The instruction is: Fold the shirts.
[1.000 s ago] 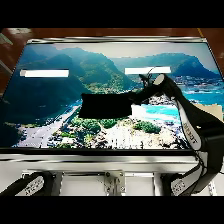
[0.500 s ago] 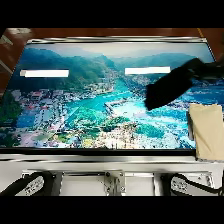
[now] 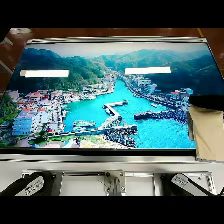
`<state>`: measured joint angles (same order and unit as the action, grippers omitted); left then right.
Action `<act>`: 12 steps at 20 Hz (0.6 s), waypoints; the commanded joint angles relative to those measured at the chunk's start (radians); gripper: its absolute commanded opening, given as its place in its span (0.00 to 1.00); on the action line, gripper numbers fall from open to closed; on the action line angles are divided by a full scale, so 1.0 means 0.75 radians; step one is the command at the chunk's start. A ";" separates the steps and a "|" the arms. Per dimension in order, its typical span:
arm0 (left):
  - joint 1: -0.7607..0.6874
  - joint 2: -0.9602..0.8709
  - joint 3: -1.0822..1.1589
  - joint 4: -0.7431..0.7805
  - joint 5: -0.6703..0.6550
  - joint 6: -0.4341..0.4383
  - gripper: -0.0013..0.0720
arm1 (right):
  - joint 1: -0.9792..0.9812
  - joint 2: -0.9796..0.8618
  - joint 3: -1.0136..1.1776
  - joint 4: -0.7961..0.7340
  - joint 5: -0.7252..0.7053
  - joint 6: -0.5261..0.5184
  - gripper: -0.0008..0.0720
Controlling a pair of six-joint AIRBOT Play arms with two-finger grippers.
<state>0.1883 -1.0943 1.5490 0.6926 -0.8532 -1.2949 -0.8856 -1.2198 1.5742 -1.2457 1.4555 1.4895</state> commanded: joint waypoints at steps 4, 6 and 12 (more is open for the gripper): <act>-0.081 -0.002 0.000 0.001 -0.009 0.040 0.07 | -0.105 0.007 -0.184 -0.148 0.250 0.024 0.09; -0.093 -0.002 0.000 0.001 -0.009 0.040 0.07 | -0.105 0.013 -0.310 -0.225 0.345 0.025 0.09; -0.094 -0.003 0.000 0.000 -0.030 0.039 0.07 | -0.106 0.092 -0.722 -0.439 0.271 0.146 0.21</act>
<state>0.1200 -1.0958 1.5490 0.6926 -0.8703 -1.2678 -0.9638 -1.1744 1.1694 -1.5085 1.7016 1.5478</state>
